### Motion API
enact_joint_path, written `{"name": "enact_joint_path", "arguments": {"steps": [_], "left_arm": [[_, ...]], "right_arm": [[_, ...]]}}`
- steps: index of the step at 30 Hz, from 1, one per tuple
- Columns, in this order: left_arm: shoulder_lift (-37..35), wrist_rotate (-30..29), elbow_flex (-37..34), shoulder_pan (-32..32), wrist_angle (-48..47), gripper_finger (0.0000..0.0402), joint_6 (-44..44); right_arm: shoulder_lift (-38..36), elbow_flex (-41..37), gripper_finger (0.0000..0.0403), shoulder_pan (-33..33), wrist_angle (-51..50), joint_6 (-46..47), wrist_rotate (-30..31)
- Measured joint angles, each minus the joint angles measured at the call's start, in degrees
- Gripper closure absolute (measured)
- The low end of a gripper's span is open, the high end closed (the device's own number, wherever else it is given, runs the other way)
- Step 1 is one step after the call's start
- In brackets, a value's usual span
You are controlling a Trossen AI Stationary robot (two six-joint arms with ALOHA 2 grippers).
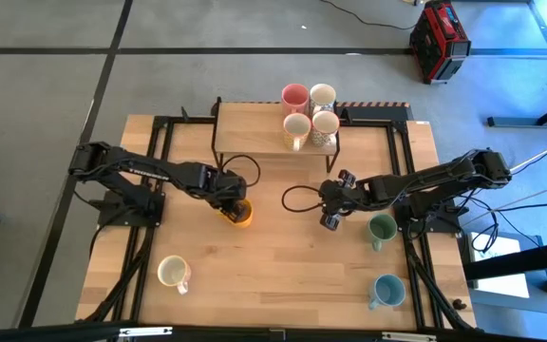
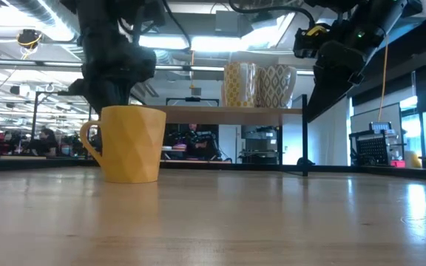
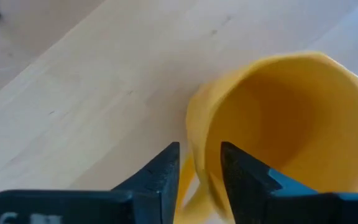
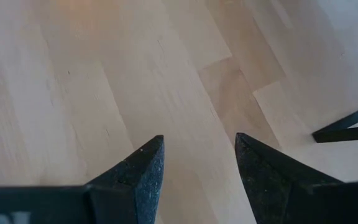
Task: Place coffee mugs
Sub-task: Put the yellow mug on the shelf
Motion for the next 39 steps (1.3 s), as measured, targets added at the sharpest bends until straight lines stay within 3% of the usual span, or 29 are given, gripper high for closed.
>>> {"name": "enact_joint_path", "arguments": {"steps": [7, 14, 21, 27, 35, 39], "left_arm": [[-3.42, -0.17, 5.86, -0.04, -8.44, 0.0285, 8.89], [-14.38, -3.03, 5.91, -2.29, -9.57, 0.0285, 24.53], [-28.74, -4.86, -7.26, -7.11, -5.19, 0.0285, 32.0], [-38.51, -2.85, -23.31, -9.88, 10.59, 0.0285, 33.88], [-39.87, -0.53, -38.55, -11.41, 32.36, 0.0285, 33.98], [-39.16, -2.9, -39.52, -11.42, 33.7, 0.0285, 33.98]], "right_arm": [[0.0, 0.0, 0.0217, 0.0, -0.04, 0.12, -1.76], [0.0, 0.02, 0.0217, 0.0, 0.0, 0.17, -5.29], [0.0, 0.02, 0.0217, 0.0, 0.35, 3.28, -7.63], [0.0, 0.02, 0.0217, 0.0, 1.66, 7.14, -6.58], [0.04, 0.02, 0.0217, 0.0, 4.65, 10.69, -6.56], [0.04, 0.02, 0.0217, 0.0, 4.66, 10.71, -6.58]]}}
